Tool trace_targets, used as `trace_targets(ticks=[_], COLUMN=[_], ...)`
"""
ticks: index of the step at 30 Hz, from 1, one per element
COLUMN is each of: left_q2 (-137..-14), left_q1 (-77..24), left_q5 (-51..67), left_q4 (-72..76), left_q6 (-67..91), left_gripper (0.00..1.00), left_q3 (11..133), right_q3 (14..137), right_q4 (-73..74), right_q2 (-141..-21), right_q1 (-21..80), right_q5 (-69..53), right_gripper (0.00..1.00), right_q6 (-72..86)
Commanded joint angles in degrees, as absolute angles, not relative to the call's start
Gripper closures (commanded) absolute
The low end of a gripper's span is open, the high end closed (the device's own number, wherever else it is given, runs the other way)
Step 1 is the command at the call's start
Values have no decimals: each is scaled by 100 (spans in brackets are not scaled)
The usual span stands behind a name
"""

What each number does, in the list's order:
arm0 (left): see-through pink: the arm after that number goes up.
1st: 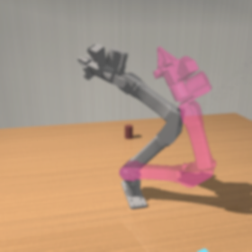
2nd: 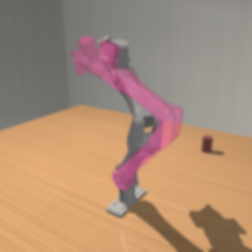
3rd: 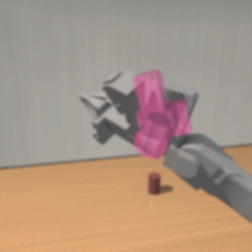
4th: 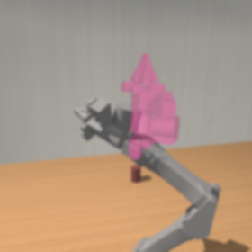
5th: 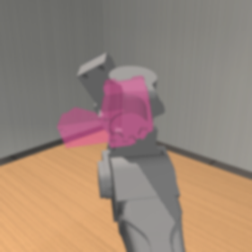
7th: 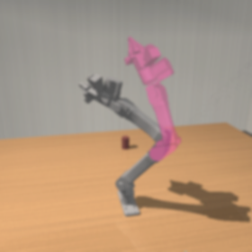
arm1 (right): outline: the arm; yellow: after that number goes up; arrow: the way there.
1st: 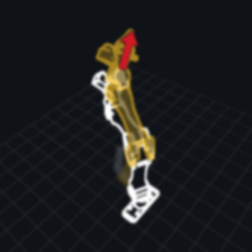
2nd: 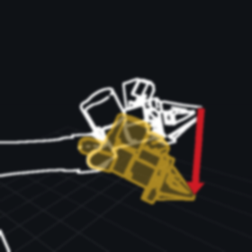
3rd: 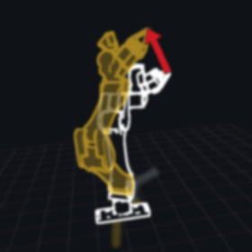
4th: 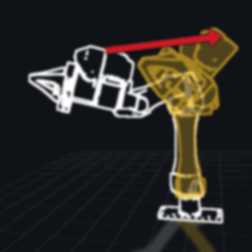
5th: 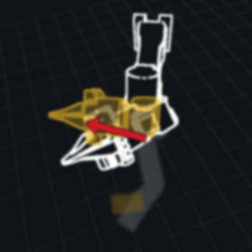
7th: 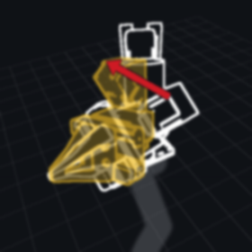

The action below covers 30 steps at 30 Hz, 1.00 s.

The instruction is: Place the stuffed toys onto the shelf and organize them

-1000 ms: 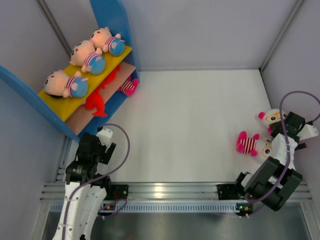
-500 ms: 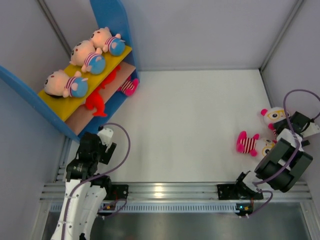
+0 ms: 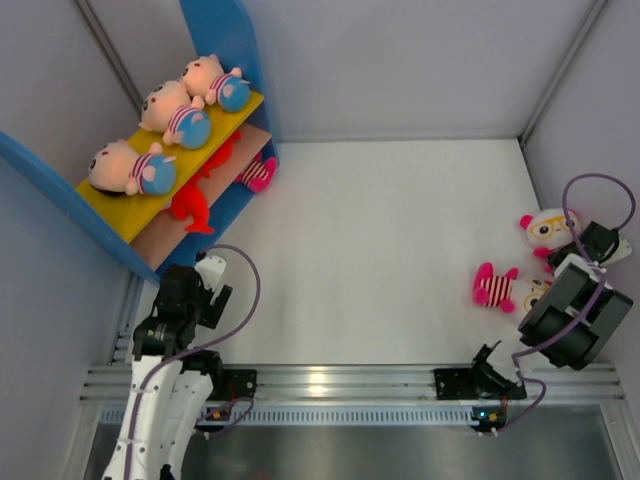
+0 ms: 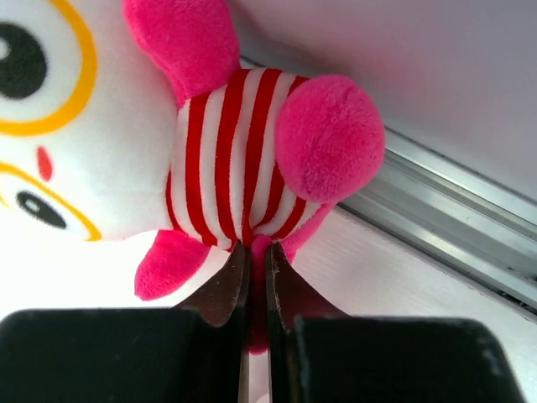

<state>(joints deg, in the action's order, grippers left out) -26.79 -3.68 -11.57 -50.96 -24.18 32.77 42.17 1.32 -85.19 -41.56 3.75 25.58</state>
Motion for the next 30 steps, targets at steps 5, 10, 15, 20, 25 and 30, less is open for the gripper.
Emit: trace_targets(ticks=[5,10,15,20,25,30], left_q2=[-2637,-2593,-2505,-2435,-2312,-2294], left_q1=[-211,-44,184,281,299,299], left_q5=[-1134,-1143,-1151,-1186,-1274,-1248], left_q4=[-4799,-4799,-4799,-4808,-4799,-4790], left_q6=[-2443,-2443,-2435,-2417,-2373,-2382], left_gripper=[2,2,2,2,2,2], left_q3=[3296,3296,3287,3287,3252,3234], right_q3=[4965,4975,4869,5501,6431,7434], right_q4=[341,185,-597,-826,-1151,-1178], right_q2=[-7700,-6901,-6591,-7477,-9050,-10473], right_q1=[-2967,-1575,568,2710,3866,4701], right_q5=[728,659,1308,1898,1819,1828], right_gripper=[100,100,100,100,100,100], right_q6=[2347,2917,3348,3787,4543,5140])
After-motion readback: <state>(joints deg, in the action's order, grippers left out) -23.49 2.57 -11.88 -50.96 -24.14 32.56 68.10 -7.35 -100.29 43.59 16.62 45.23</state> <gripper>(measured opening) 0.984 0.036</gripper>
